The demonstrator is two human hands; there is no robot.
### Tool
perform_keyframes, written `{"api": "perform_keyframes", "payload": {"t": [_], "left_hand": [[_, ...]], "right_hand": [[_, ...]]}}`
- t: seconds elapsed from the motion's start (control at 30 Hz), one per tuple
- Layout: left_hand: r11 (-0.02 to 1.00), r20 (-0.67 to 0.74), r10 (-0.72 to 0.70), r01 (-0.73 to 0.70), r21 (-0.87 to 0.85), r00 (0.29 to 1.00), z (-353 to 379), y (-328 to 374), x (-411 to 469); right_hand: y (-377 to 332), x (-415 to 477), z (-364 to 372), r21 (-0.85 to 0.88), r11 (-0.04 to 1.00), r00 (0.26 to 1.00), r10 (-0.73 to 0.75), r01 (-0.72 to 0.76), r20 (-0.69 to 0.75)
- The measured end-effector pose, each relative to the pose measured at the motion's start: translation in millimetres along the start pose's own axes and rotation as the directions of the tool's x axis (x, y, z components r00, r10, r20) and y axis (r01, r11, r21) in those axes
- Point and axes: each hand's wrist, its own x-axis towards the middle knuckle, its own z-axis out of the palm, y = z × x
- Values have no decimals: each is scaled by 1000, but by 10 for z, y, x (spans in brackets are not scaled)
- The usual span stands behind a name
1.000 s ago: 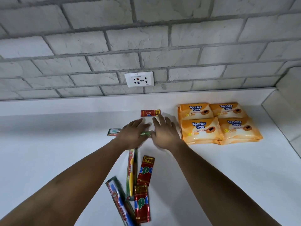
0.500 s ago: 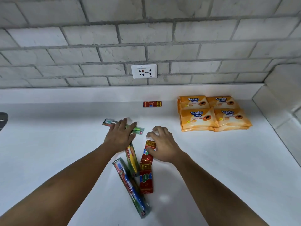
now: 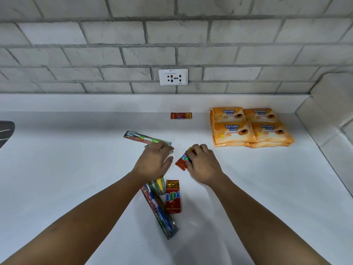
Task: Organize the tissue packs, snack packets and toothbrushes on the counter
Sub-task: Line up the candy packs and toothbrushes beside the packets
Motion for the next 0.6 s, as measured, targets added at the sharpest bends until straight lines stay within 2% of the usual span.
{"api": "perform_keyframes", "payload": {"t": [0.17,0.37,0.6], "left_hand": [[992,72,121,-122,5,990,61,235,76],[983,213,59,-94,160,975,237,308,286],[952,258,-23,-58,301,966,197,253,588]], "right_hand": [[43,66,17,-46,993,994,105,-105,-18],[94,250,1,4,986,985,166,-166,43],[253,408,30,46,986,986,160,-163,54]]}}
